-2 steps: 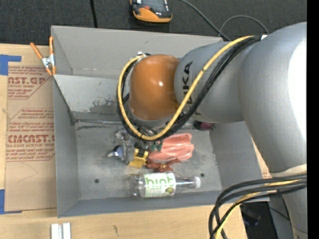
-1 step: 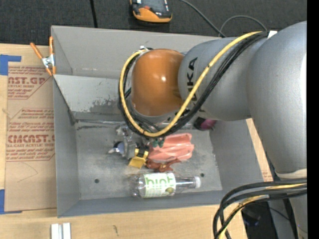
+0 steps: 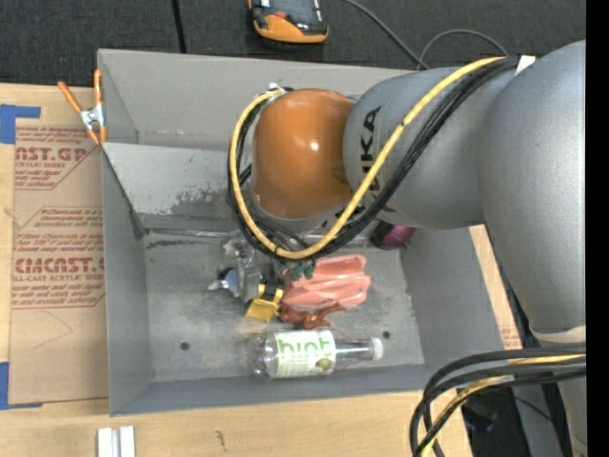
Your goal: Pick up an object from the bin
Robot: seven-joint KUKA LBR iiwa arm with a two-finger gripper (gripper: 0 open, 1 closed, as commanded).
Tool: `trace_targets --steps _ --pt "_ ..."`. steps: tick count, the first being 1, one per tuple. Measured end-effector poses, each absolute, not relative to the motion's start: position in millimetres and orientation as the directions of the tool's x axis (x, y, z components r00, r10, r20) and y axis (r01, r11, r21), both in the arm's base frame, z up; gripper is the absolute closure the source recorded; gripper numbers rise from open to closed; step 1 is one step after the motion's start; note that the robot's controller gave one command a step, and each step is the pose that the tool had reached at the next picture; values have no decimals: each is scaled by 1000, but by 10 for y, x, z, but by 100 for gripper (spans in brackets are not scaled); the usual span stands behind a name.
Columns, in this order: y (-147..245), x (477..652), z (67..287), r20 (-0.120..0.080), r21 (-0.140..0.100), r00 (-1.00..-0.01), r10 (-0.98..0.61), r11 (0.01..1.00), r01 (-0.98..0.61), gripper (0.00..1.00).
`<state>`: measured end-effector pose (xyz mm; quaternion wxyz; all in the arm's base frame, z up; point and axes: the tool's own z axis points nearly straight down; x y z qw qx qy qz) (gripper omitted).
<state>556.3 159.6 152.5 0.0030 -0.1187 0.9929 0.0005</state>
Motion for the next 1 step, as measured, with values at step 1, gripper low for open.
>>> trace_targets --steps 1 --pt "1595 5554 1613 -1 0 -972 -236 972 -236 100"
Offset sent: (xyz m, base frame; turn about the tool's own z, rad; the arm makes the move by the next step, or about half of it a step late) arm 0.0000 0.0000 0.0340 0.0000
